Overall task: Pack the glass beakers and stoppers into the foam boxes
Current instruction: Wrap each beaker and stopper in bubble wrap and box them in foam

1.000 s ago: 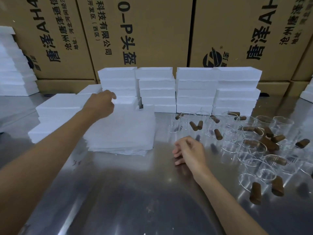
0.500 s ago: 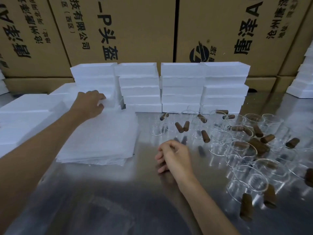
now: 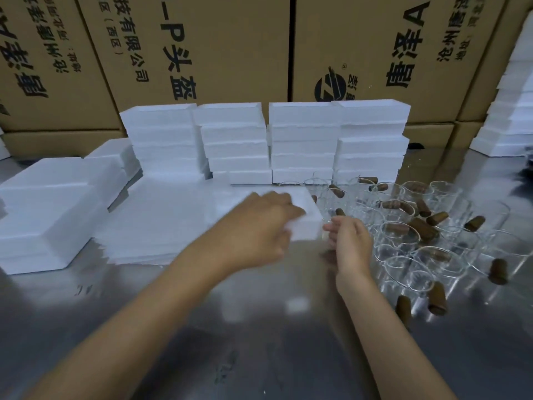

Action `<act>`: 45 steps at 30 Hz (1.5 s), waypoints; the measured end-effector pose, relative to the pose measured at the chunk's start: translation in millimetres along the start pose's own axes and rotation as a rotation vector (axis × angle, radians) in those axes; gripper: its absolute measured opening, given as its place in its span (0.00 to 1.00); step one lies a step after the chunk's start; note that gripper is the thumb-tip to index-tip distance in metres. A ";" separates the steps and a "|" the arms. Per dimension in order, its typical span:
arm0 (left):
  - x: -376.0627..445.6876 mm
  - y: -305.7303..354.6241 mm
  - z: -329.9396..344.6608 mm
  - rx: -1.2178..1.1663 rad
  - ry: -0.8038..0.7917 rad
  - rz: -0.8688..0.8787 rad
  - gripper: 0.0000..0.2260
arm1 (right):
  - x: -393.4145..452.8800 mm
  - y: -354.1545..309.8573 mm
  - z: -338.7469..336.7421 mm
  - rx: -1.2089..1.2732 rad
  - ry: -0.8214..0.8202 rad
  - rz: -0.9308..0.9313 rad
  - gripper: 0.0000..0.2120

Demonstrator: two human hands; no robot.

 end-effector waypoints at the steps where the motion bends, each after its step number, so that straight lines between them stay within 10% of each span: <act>1: -0.1 9.5 9.9 -0.013 -0.056 0.005 0.20 | 0.0 -4.1 -2.1 0.022 0.012 -0.014 0.10; 9: -11.5 29.1 39.4 -0.358 -0.198 -0.048 0.16 | -0.1 -26.0 -9.7 -0.200 -0.068 -0.308 0.06; 16: -7.7 -72.0 2.5 -0.336 0.452 -0.533 0.06 | 27.2 -43.9 16.5 -0.809 -0.206 -0.468 0.08; 27: -24.2 -136.0 34.5 -0.358 0.303 -0.817 0.05 | 36.2 -27.2 71.4 -1.477 -0.231 -0.502 0.17; 36: -31.5 -130.0 17.1 -0.590 0.547 -0.826 0.07 | 22.8 -47.3 47.5 -1.007 -0.067 -0.586 0.17; 45: -25.7 -99.2 18.8 -0.674 0.419 -0.695 0.11 | -47.8 -71.9 32.3 -0.135 -0.640 -0.394 0.10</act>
Point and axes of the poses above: each hand's wrist, its own x-axis towards the middle knuckle, its own z-axis out of the palm, y = z × x, the point moved 1 cm from there along x, towards the middle knuckle, and after that the axes turned 2 degrees about y, right-handed, at the moved point
